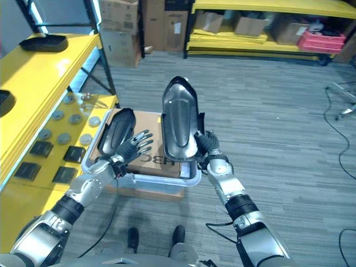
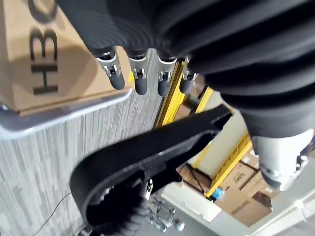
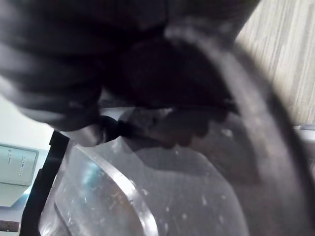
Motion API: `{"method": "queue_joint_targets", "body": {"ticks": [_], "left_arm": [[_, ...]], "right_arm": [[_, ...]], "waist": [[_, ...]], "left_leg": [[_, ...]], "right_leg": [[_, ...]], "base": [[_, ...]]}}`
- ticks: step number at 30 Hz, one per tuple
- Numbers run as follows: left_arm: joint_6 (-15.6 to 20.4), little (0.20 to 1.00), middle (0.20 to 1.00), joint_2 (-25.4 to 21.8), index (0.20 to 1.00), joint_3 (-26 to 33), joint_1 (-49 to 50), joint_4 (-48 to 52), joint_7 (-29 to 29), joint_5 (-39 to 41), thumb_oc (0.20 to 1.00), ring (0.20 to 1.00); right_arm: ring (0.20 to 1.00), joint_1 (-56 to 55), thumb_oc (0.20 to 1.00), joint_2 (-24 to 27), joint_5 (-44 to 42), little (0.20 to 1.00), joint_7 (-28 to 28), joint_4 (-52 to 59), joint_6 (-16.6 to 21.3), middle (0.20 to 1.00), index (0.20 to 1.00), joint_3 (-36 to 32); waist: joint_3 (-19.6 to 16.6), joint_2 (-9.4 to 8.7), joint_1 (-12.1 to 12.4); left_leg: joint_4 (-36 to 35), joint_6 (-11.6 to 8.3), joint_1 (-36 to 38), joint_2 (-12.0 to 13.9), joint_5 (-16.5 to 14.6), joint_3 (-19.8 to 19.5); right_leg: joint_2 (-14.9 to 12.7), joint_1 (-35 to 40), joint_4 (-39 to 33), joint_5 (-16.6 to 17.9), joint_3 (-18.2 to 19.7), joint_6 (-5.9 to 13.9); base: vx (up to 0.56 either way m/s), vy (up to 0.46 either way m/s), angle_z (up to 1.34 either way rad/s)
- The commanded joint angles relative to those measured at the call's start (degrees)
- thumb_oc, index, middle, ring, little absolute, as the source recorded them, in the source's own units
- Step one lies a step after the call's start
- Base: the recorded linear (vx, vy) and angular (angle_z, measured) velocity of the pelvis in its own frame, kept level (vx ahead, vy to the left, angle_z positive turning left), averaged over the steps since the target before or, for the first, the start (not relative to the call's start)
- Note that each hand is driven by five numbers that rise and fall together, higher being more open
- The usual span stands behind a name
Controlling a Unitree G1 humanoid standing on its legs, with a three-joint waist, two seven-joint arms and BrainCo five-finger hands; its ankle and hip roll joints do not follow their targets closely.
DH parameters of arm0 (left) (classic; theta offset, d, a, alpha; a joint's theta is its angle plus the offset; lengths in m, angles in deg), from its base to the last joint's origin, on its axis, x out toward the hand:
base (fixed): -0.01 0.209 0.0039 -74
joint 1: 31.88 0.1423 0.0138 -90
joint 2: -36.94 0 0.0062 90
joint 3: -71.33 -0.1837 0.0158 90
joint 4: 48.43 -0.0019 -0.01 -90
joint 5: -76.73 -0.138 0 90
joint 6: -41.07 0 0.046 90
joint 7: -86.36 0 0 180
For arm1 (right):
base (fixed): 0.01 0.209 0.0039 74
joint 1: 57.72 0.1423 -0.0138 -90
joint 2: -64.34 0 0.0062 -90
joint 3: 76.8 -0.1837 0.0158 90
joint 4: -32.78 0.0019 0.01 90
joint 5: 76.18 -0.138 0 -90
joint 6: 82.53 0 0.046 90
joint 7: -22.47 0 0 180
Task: Move parts from the plastic box to the shelf.
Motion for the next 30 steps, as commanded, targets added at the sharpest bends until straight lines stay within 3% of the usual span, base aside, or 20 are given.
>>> {"method": "queue_joint_targets", "body": {"ticks": [1,14,17,26,28,30], "left_arm": [[-1.28,1.000,1.000,1.03,1.000,-2.22,-2.58,-5.10,-1.75,2.72,1.000,1.000],[-3.97,1.000,1.000,2.00,1.000,-6.58,-3.82,-5.17,-1.90,-1.70,1.000,1.000],[-4.89,1.000,1.000,2.26,1.000,-7.28,-3.36,-4.45,-3.30,1.35,1.000,1.000],[-0.22,1.000,1.000,2.59,1.000,-7.91,-2.51,-4.46,-2.56,-1.35,1.000,1.000],[0.11,0.539,0.539,2.63,0.539,-7.91,-2.27,-4.34,-2.63,-0.70,0.539,0.539],[0.47,0.235,0.235,2.70,0.235,-7.87,-1.88,-4.21,-2.45,-0.19,0.235,0.235]], "right_arm": [[0.200,4.63,0.200,-0.97,-1.22,0.200,-1.45,-0.32,3.05,0.200,0.200,0.64],[0.200,3.49,0.200,-4.33,-3.59,0.200,-2.55,-0.54,2.66,0.200,0.200,2.91],[0.200,3.06,0.200,-4.94,-3.40,0.200,-3.76,-0.68,1.37,0.200,0.200,3.48],[0.200,1.77,0.200,-7.67,-2.83,0.200,-5.79,-2.02,0.85,0.200,0.200,6.50],[0.200,1.74,0.200,-8.09,-2.28,0.200,-6.07,-1.89,0.44,0.200,0.200,6.92],[0.200,1.71,0.200,-8.32,-1.82,0.200,-6.30,-1.75,0.18,0.200,0.200,7.36]], "waist": [[-3.85,-0.95,1.88],[-5.81,-1.24,0.23],[-6.04,-1.29,0.19],[-6.14,-1.49,0.55],[-6.10,-1.48,0.58],[-6.11,-1.46,0.64]], "left_leg": [[2.00,-1.08,-2.68,1.91,-3.13,0.42],[2.29,-1.12,-1.57,2.42,-4.02,2.06],[2.07,-1.10,-1.42,2.34,-4.10,2.04],[1.86,-1.01,-1.22,2.32,-4.28,1.99],[1.75,-1.04,-1.15,2.33,-4.27,1.95],[1.67,-1.09,-1.05,2.34,-4.26,1.95]], "right_leg": [[-4.60,1.76,2.35,-5.01,1.08,5.31],[-4.35,2.17,1.44,-5.00,2.04,5.35],[-4.47,2.23,1.28,-4.99,1.95,5.47],[-4.53,2.33,1.07,-4.98,1.71,5.39],[-4.54,2.42,1.00,-5.03,1.64,5.38],[-4.51,2.53,0.92,-5.05,1.59,5.34]], "base": [[0.03,-0.017,-0.12],[0.01,-0.007,-0.05],[0.00,0.000,0.00],[0.00,0.000,0.00],[0.00,0.000,0.00],[0.00,0.000,0.00]]}}
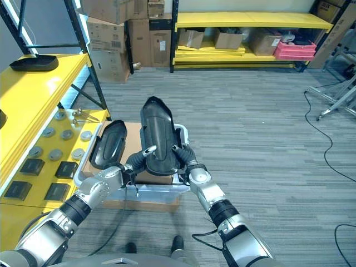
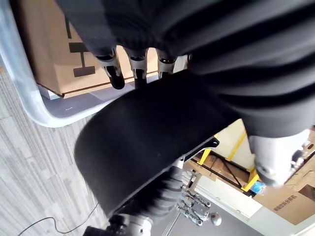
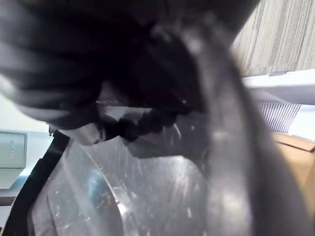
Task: Move parts from the plastic box to the shelf.
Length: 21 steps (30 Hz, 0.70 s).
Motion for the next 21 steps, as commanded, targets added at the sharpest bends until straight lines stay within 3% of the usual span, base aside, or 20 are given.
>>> {"method": "queue_joint_targets", "body": {"ticks": [1,18,19,20,21], "left_arm": [[5.44,0.200,0.200,2.62,0.200,-1.45,-2.00,-0.49,1.21,-0.20,0.200,0.200],[10.94,0.200,0.200,1.45,0.200,-0.60,-0.05,3.92,-1.17,-5.46,0.200,0.200],[11.94,0.200,0.200,1.24,0.200,-0.44,-0.06,4.26,-2.58,-5.71,0.200,0.200],[11.92,0.200,0.200,1.25,0.200,-0.32,-0.02,4.36,-2.68,-5.79,0.200,0.200],[12.19,0.200,0.200,1.11,0.200,-0.11,0.07,4.53,-3.13,-6.00,0.200,0.200]], "right_arm": [[0.200,2.94,0.200,-1.80,0.51,0.200,-1.32,0.74,2.39,0.200,0.200,2.02],[0.200,1.12,0.200,-1.93,-0.30,0.200,-0.60,3.61,0.04,0.200,0.200,1.92],[0.730,1.09,0.730,-1.84,-0.73,0.730,-0.19,3.71,0.15,0.730,0.730,1.83],[0.947,1.04,0.947,-1.88,-0.91,0.947,-0.01,3.75,0.15,0.947,0.947,1.77],[1.000,0.94,1.000,-1.94,-1.59,1.000,0.47,3.92,0.18,1.000,1.000,1.59]], "waist": [[-2.04,-1.33,1.11],[-1.52,-1.41,1.21],[-1.40,-1.37,1.27],[-1.39,-1.37,1.31],[-1.33,-1.37,1.40]], "left_leg": [[2.61,-1.28,-2.21,1.48,-3.95,0.25],[2.39,-1.34,-1.34,1.45,-3.98,-0.21],[2.33,-1.34,-1.24,1.43,-3.91,-0.35],[2.31,-1.35,-1.22,1.41,-3.92,-0.38],[2.32,-1.34,-1.15,1.35,-3.96,-0.46]], "right_leg": [[-5.45,2.46,0.94,-4.88,0.13,5.57],[-5.19,2.97,1.45,-5.34,0.09,5.29],[-5.21,3.03,1.51,-5.31,0.04,5.29],[-5.22,3.07,1.48,-5.31,0.01,5.29],[-5.26,3.22,1.44,-5.32,-0.05,5.29]], "base": [[0.00,0.000,0.00],[0.00,0.000,0.00],[0.00,0.000,0.00],[0.00,0.000,0.00],[0.00,0.000,0.00]]}}
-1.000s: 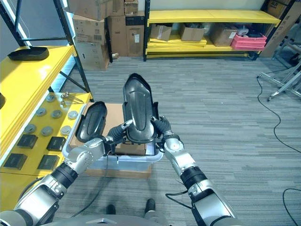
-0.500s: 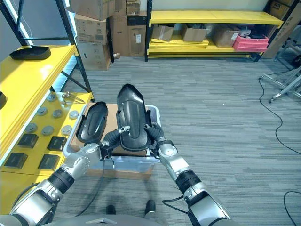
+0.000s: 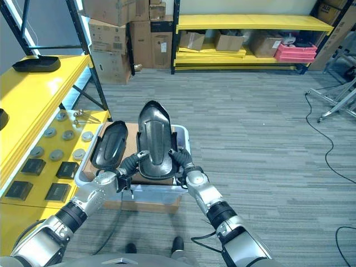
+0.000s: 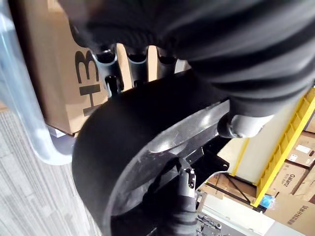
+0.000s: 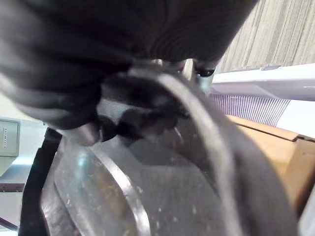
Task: Move parts from the plastic box to the shelf.
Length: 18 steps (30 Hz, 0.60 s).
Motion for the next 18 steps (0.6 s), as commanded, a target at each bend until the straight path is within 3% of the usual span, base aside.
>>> {"method": "queue_joint_targets", "body": {"ticks": [1,12,16,18], "left_arm": [[8.73,0.200,0.200,2.26,0.200,0.17,-3.34,4.64,1.18,0.07,0.200,0.200],[11.23,0.200,0.200,-0.07,0.200,5.16,-0.91,6.28,-2.33,-3.51,0.200,0.200],[14.41,0.200,0.200,-3.37,0.200,11.72,3.33,6.92,-3.12,-7.47,0.200,0.200],[16.01,0.200,0.200,-4.47,0.200,14.30,5.24,7.13,-2.98,-8.11,0.200,0.200]], "right_arm": [[1.000,0.98,1.000,-1.47,-2.32,1.000,0.77,2.84,2.46,1.000,1.000,-0.68],[1.000,-1.81,1.000,-0.50,-3.17,1.000,3.67,4.11,3.46,1.000,1.000,-4.68],[1.000,-8.75,1.000,2.15,0.08,1.000,5.89,4.94,4.75,1.000,1.000,-9.98],[1.000,-11.56,1.000,2.66,-2.38,1.000,7.21,4.24,4.80,1.000,1.000,-12.07]], "waist": [[-1.30,-1.39,1.63],[-1.26,-1.24,2.08],[-1.21,-1.14,1.86],[-1.21,-1.07,1.62]], "left_leg": [[2.50,-1.05,-1.63,1.26,-3.91,-0.53],[2.12,-0.97,-1.22,1.06,-3.88,-0.85],[1.79,-0.75,-1.27,0.83,-3.90,-0.71],[1.52,-0.68,-1.24,0.76,-3.87,-0.47]], "right_leg": [[-5.29,2.95,1.42,-5.28,-0.08,5.36],[-5.35,3.37,1.31,-5.29,-0.32,5.26],[-5.40,3.16,1.31,-5.28,-0.03,5.28],[-5.40,2.98,1.32,-5.27,0.09,5.34]], "base": [[0.00,0.000,0.00],[0.00,0.000,0.00],[0.00,0.016,0.00],[-0.01,0.015,-0.01]]}}
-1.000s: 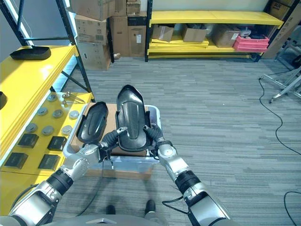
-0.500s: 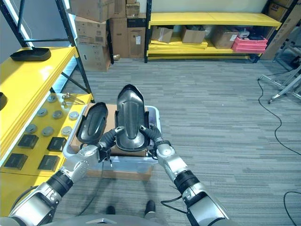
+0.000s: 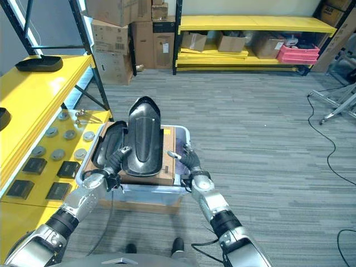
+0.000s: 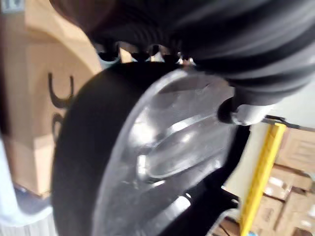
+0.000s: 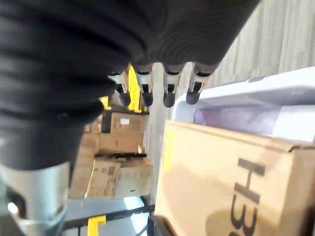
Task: Move parts from the plastic box to the shelf.
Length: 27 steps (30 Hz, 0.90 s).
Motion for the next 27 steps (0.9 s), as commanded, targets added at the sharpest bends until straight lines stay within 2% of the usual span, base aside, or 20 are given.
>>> {"method": "queue_joint_targets", "body": {"ticks": [1,4,6,7,9,12,13,16,18,22,27], "left_arm": [[9.98,0.200,0.200,-2.43,0.200,4.81,-1.36,3.15,0.14,-3.37,0.200,0.200],[11.20,0.200,0.200,-3.73,0.200,8.16,0.72,3.93,-0.27,-3.10,0.200,0.200],[12.95,0.200,0.200,-5.43,0.200,12.52,3.14,4.96,-0.20,-2.57,0.200,0.200],[13.36,0.200,0.200,-5.91,0.200,13.96,3.72,5.54,-0.41,-2.88,0.200,0.200],[13.54,0.200,0.200,-6.46,0.200,15.24,4.23,6.23,-0.63,-2.99,0.200,0.200],[13.46,0.200,0.200,-7.87,0.200,18.46,5.53,8.58,-2.14,-2.19,0.200,0.200],[13.29,0.200,0.200,-8.62,0.200,19.22,5.71,9.28,-2.59,-2.32,0.200,0.200],[15.12,0.200,0.200,-9.59,0.200,19.53,5.54,10.14,-4.67,-3.52,0.200,0.200],[18.70,0.200,0.200,-9.00,0.200,18.37,4.81,9.27,-5.60,-4.64,0.200,0.200],[20.51,0.200,0.200,-9.33,0.200,20.24,4.71,13.41,-11.01,-4.95,0.200,0.200],[20.53,0.200,0.200,-9.70,0.200,24.16,6.93,17.56,-15.32,-5.79,0.200,0.200]], "right_arm": [[1.000,-2.55,1.000,1.98,-2.30,1.000,3.98,-1.08,2.97,1.000,1.000,-3.64],[1.000,-5.66,1.000,2.25,-1.30,1.000,3.39,-4.77,2.60,1.000,1.000,-6.66],[1.000,-9.23,1.000,1.84,-0.64,1.000,1.06,-13.13,3.11,1.000,1.000,-10.31],[1.000,-10.28,1.000,1.86,0.97,1.000,0.30,-16.05,2.19,1.000,1.000,-11.14],[1.000,-11.23,1.000,1.80,2.37,1.000,-0.70,-19.35,2.49,1.000,1.000,-11.98],[1.000,-13.36,1.000,1.04,7.33,1.000,-4.01,-30.33,0.75,1.000,1.000,-13.73],[1.000,-13.95,1.000,0.33,9.31,1.000,-5.56,-35.10,2.40,1.000,1.000,-14.09],[1.000,-15.24,1.000,-1.59,12.69,1.000,-8.03,-41.50,2.97,1.000,1.000,-13.18],[1.000,-16.24,1.000,-2.44,12.41,1.000,-8.42,-43.72,4.79,1.000,1.000,-11.58],[1.000,-16.00,1.000,-2.96,16.89,1.000,-7.45,-44.98,5.03,1.000,1.000,-7.60],[1.000,-15.11,1.000,-2.73,20.69,1.000,-10.44,-46.63,0.99,1.000,1.000,-3.81]], "waist": [[-1.36,-1.09,0.72],[-1.16,-0.91,0.18],[-0.95,-0.77,-0.17],[-0.86,-0.68,-0.19],[-0.78,-0.59,-0.16],[-0.56,-0.22,0.50],[-0.45,-0.02,0.90],[0.26,0.76,0.94],[0.56,1.18,-0.06],[1.24,1.46,1.04],[2.07,1.16,4.07]], "left_leg": [[1.78,-0.64,-1.64,0.68,-3.52,-0.30],[1.39,-0.51,-1.58,0.61,-3.42,0.03],[0.99,-0.39,-1.68,0.28,-3.58,0.31],[0.83,-0.28,-1.78,0.12,-3.61,0.34],[0.74,-0.18,-1.92,-0.03,-3.63,0.25],[0.33,0.30,-2.37,-0.71,-3.70,-0.35],[0.17,0.60,-2.67,-1.06,-3.71,-1.12],[-0.16,1.40,-3.50,-1.69,-3.24,-4.78],[-0.16,1.45,-4.27,-2.46,-2.70,-8.67],[-0.12,0.03,-5.43,-2.33,-1.22,-11.74],[0.43,-2.00,-7.70,-1.45,0.37,-13.05]], "right_leg": [[-5.41,2.51,1.64,-4.77,0.23,5.99],[-5.43,2.21,1.83,-4.79,0.33,6.05],[-5.51,1.72,2.19,-4.92,0.64,6.21],[-5.58,1.50,2.37,-4.99,0.76,6.28],[-5.66,1.29,2.61,-5.08,0.82,6.38],[-5.97,0.74,3.50,-5.42,0.80,6.81],[-6.06,0.32,4.17,-5.67,0.95,6.97],[-4.24,-1.05,7.18,-7.50,3.98,6.30],[-1.63,-1.41,7.21,-8.11,7.43,4.95],[0.07,-1.07,6.31,-8.47,6.96,3.98],[0.66,0.19,4.38,-8.67,3.26,3.30]], "base": [[-0.02,0.031,-0.03],[-0.01,0.022,-0.03],[-0.03,0.051,-0.08],[-0.02,0.029,-0.12],[-0.01,0.023,-0.16],[-0.01,0.016,-0.05],[0.00,0.000,0.00],[-0.06,-0.026,0.16],[-0.06,-0.024,0.45],[-0.06,-0.058,0.87],[-0.05,-0.076,0.60]]}}
